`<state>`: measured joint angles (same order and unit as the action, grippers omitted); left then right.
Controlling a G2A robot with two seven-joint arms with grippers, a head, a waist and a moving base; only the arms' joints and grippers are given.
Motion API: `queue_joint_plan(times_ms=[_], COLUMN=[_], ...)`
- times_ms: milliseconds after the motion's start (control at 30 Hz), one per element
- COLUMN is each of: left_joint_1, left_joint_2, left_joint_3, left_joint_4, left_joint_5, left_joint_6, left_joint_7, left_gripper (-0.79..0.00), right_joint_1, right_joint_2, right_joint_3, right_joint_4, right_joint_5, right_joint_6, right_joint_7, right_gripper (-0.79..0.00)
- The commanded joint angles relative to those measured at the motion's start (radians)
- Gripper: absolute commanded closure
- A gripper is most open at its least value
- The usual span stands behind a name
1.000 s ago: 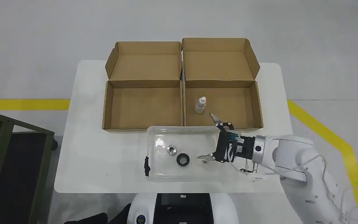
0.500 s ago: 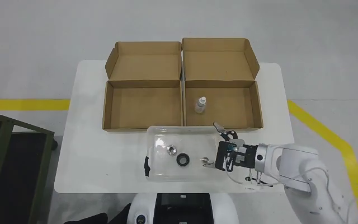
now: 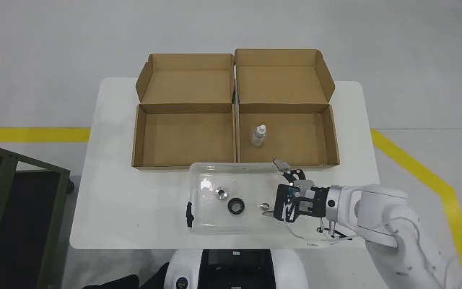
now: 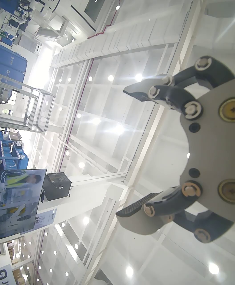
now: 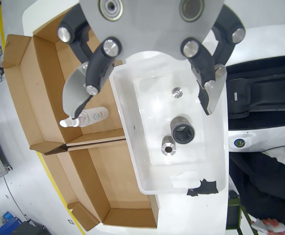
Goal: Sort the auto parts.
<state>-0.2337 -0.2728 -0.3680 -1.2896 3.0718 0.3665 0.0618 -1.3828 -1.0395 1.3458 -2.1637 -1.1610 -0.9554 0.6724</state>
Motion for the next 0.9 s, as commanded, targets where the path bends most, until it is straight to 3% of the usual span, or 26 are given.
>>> queue_joint_plan(times_ms=[0, 333, 600, 867], left_joint_1=[0.000, 0.000, 0.000, 0.000], left_joint_2=[0.000, 0.000, 0.000, 0.000], left_joint_3=[0.000, 0.000, 0.000, 0.000], left_joint_4=[0.000, 0.000, 0.000, 0.000], left_joint_5=[0.000, 0.000, 0.000, 0.000], left_joint_6=[0.000, 0.000, 0.000, 0.000], left_joint_7=[0.000, 0.000, 0.000, 0.000], left_gripper=[-0.785, -0.785, -0.785, -0.785], right_joint_1=[0.009, 0.045, 0.063, 0.097], right_joint_2=[0.001, 0.008, 0.019, 0.042], right_joint_3=[-0.027, -0.123, -0.136, -0.217], right_joint_4=[0.002, 0.028, 0.061, 0.074], right_joint_5=[0.006, 0.020, 0.024, -0.052], right_joint_6=[0.002, 0.015, 0.010, 0.019], right_joint_7=[0.029, 0.152, 0.202, 0.211], right_gripper=[-0.785, -0.773, -0.606, -0.563])
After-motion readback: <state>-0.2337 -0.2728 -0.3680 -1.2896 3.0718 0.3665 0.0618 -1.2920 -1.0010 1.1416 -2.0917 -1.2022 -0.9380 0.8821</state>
